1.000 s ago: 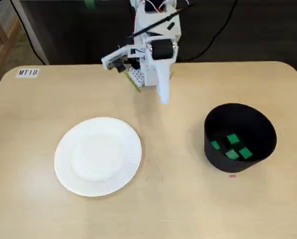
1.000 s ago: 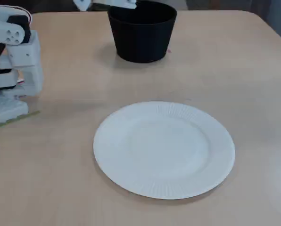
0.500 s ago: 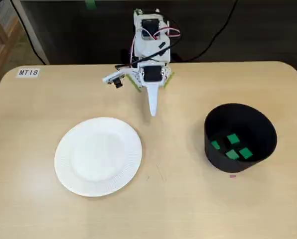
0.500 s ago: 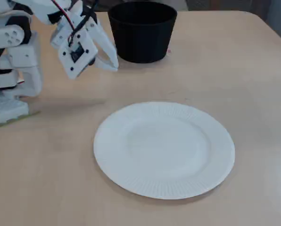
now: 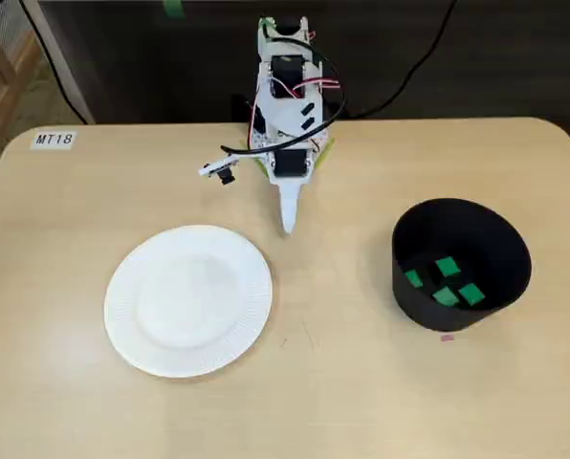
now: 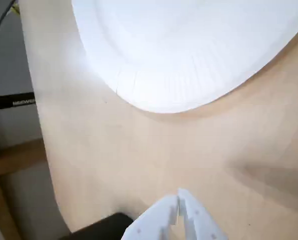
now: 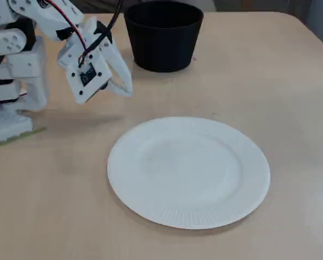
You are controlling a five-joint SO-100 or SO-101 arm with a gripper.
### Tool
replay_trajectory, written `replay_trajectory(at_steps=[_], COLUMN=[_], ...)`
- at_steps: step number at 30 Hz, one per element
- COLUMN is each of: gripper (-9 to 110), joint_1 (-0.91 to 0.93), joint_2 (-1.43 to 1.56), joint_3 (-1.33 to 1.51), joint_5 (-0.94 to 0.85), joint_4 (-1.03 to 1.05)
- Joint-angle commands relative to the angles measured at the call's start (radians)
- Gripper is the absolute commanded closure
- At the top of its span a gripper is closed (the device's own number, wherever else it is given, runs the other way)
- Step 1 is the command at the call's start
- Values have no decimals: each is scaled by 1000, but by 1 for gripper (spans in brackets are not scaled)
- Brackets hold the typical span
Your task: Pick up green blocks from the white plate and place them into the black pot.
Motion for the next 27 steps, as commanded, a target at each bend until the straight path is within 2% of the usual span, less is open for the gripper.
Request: replay_trajectory(at_steps=[1, 27], gripper=[104, 104], joint_1=[-2, -2], joint_2=[6, 6], joint_3=[-5, -5], joint_5=[-6, -8], joint_4=[-17, -17])
